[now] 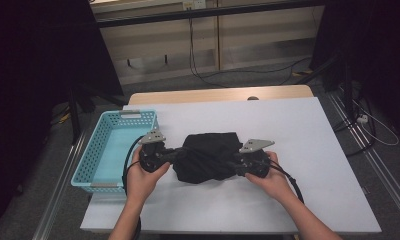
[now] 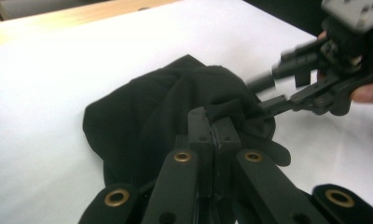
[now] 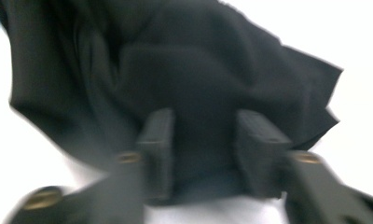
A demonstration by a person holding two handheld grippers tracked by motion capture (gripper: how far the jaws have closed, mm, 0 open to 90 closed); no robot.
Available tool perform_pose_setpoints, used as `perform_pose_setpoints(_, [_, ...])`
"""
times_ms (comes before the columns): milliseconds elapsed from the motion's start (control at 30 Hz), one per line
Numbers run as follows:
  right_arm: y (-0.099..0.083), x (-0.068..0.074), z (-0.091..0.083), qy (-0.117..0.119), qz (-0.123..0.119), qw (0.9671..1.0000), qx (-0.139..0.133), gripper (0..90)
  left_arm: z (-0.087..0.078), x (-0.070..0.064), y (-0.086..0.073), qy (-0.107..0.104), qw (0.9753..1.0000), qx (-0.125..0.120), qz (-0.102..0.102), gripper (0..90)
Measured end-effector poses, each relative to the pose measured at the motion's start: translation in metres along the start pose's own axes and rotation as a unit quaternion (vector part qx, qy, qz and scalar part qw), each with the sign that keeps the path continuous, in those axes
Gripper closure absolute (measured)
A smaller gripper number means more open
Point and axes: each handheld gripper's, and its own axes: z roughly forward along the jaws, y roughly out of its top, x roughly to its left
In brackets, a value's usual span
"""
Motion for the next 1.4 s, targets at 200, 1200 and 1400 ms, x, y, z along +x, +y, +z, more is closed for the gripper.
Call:
perform_pose_setpoints(200, [0.007,-0.007,-0.013,-0.006,-0.002,0.9995,-0.030,90.0,-0.015,0.006,0.002,0.007,0.9998,-0.017,-0.005,89.3])
perform_pose_setpoints(1200, [0.027,-0.007,-0.033,0.019,0.000,0.9984,-0.053,85.1,-0.012,0.006,0.002,0.007,0.9994,-0.033,-0.009,89.3])
perform_pose_setpoints(1400, [0.035,-0.024,-0.065,-0.018,0.009,0.9941,-0.106,85.2,-0.009,-0.001,0.006,-0.006,0.9990,-0.045,0.003,89.3])
